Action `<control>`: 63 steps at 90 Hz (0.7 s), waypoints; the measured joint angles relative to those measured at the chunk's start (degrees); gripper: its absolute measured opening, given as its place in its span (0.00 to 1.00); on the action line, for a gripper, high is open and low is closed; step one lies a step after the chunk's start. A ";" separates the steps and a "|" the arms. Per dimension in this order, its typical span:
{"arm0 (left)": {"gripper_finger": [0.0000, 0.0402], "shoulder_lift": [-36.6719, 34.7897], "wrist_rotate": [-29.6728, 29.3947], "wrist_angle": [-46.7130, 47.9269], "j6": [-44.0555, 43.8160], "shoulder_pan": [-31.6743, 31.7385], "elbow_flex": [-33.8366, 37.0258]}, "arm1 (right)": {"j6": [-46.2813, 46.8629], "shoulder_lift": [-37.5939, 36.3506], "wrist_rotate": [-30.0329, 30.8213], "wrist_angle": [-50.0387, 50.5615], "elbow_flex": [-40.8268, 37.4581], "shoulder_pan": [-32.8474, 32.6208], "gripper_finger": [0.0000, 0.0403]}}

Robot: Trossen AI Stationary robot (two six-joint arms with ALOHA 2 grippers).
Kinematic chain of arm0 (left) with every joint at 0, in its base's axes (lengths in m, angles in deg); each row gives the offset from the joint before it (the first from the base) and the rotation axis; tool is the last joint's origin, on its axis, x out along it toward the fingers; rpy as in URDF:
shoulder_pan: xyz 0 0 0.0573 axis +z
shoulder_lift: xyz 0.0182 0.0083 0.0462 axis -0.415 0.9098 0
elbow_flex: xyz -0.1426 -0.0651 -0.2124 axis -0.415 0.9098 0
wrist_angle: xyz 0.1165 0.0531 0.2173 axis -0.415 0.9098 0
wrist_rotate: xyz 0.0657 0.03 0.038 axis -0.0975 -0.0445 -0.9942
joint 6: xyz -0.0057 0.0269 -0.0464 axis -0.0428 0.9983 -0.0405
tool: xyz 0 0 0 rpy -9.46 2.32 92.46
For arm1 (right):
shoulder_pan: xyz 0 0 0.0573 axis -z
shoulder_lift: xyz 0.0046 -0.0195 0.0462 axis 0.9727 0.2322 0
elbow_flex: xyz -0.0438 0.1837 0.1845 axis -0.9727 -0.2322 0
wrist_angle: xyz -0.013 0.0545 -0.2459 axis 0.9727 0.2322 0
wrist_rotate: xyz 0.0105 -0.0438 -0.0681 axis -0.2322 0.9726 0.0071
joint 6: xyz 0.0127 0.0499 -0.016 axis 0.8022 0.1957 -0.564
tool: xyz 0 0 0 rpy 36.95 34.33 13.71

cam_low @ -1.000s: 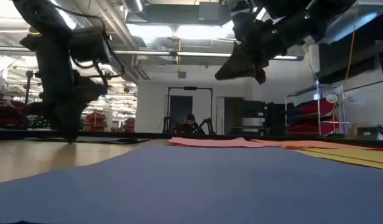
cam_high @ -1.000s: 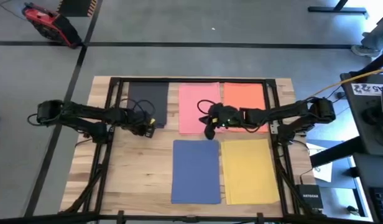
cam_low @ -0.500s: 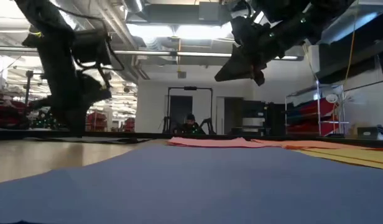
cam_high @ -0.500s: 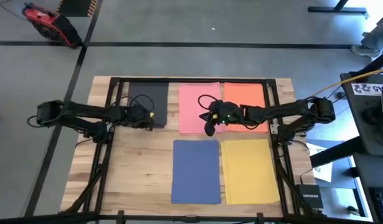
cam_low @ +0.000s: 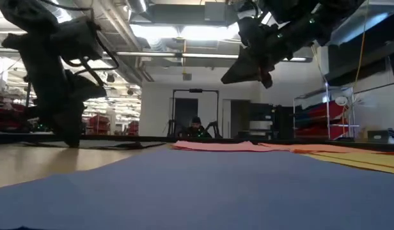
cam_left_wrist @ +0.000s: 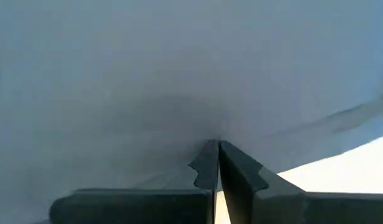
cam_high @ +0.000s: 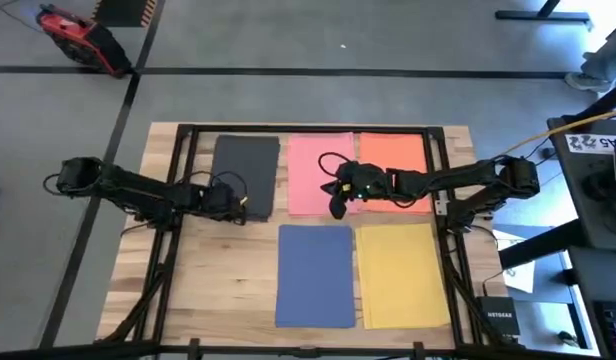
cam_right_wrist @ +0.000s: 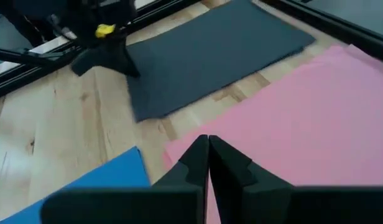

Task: Organize paper
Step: Move all of the black paper at the upper left of the table

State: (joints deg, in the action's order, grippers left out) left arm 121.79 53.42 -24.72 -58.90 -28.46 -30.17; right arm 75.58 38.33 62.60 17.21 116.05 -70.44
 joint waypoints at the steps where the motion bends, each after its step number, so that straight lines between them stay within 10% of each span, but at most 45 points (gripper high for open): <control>1: 0.00 0.00 0.01 0.00 -0.50 -0.49 0.00 | 0.00 0.00 0.01 0.01 0.00 0.00 0.00; 63: 0.00 -0.42 -4.75 -3.37 -22.24 -17.27 -2.49 | -0.04 0.00 0.03 0.05 0.00 0.00 0.00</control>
State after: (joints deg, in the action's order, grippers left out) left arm 121.38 48.66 -28.09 -81.14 -45.74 -32.67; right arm 75.55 38.33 62.63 17.26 116.05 -70.44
